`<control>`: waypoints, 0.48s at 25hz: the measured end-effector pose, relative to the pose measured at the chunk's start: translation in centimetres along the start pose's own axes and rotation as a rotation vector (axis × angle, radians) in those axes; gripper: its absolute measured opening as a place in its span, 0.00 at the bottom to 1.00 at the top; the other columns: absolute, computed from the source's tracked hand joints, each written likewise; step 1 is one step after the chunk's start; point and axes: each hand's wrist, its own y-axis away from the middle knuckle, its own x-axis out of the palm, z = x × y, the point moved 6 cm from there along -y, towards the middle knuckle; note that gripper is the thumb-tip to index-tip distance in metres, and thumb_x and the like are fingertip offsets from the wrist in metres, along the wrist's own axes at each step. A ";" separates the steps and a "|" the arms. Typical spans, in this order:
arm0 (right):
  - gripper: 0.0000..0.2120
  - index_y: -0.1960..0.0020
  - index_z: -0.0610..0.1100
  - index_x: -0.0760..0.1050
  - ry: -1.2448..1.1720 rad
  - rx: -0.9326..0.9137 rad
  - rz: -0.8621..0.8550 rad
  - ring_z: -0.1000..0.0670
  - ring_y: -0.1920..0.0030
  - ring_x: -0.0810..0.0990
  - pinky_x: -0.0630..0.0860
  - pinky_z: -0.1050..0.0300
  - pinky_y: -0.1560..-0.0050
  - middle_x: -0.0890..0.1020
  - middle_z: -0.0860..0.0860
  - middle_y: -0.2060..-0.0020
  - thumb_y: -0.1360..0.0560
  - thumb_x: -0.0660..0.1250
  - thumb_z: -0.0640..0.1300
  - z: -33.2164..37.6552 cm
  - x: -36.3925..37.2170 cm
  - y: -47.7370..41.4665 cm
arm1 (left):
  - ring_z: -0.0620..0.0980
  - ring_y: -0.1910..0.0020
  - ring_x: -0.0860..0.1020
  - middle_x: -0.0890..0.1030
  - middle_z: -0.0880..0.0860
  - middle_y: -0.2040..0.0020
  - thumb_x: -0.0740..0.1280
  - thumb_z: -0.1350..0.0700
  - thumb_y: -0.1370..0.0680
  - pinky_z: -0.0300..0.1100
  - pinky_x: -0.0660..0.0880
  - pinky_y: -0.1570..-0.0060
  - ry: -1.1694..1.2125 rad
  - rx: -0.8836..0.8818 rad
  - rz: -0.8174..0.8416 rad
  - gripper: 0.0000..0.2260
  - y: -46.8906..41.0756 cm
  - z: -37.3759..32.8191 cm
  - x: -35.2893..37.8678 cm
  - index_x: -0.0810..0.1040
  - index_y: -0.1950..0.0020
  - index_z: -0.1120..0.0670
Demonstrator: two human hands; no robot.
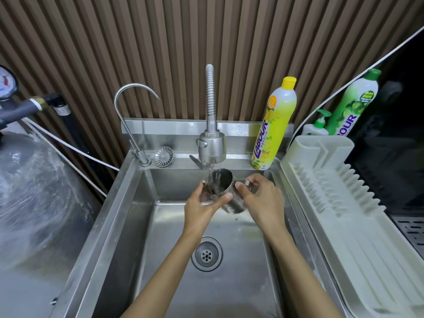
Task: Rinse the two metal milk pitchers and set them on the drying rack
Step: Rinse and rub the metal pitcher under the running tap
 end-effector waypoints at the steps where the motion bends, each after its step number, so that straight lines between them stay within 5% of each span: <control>1: 0.08 0.62 0.48 0.69 -0.042 -0.019 -0.021 0.43 0.54 0.81 0.75 0.51 0.53 0.84 0.46 0.56 0.28 0.66 0.49 0.1 0.0 0.1 | 0.50 0.45 0.81 0.84 0.51 0.46 0.78 0.47 0.40 0.39 0.76 0.45 0.017 0.029 0.018 0.29 -0.4 -0.1 0.3 0.76 0.41 0.48; 5: 0.06 0.61 0.45 0.72 -0.620 0.112 0.109 0.51 0.53 0.80 0.82 0.49 0.54 0.83 0.49 0.52 0.26 0.67 0.43 -0.4 2.0 0.0 | 0.40 0.35 0.73 0.74 0.46 0.33 0.78 0.54 0.40 0.38 0.69 0.34 0.013 0.214 -0.041 0.42 -1.5 -2.4 -0.9 0.64 0.29 0.44; 8: 0.08 0.62 0.43 0.72 -0.835 0.204 0.293 0.49 0.54 0.80 0.81 0.50 0.47 0.81 0.49 0.62 0.25 0.66 0.41 -0.7 4.6 0.5 | 0.26 0.44 0.67 0.68 0.36 0.43 0.77 0.57 0.38 0.25 0.64 0.41 -0.178 0.366 -0.119 0.38 0.1 -5.4 -2.5 0.62 0.35 0.39; 12: 0.08 0.57 0.40 0.73 -0.954 0.280 0.421 0.44 0.62 0.84 0.83 0.53 0.61 0.83 0.43 0.59 0.25 0.65 0.44 -0.2 5.7 1.5 | 0.50 0.43 0.68 0.69 0.50 0.46 0.65 0.31 0.41 0.47 0.66 0.43 -0.623 0.337 -0.351 0.43 2.2 -6.5 -3.7 0.68 0.31 0.50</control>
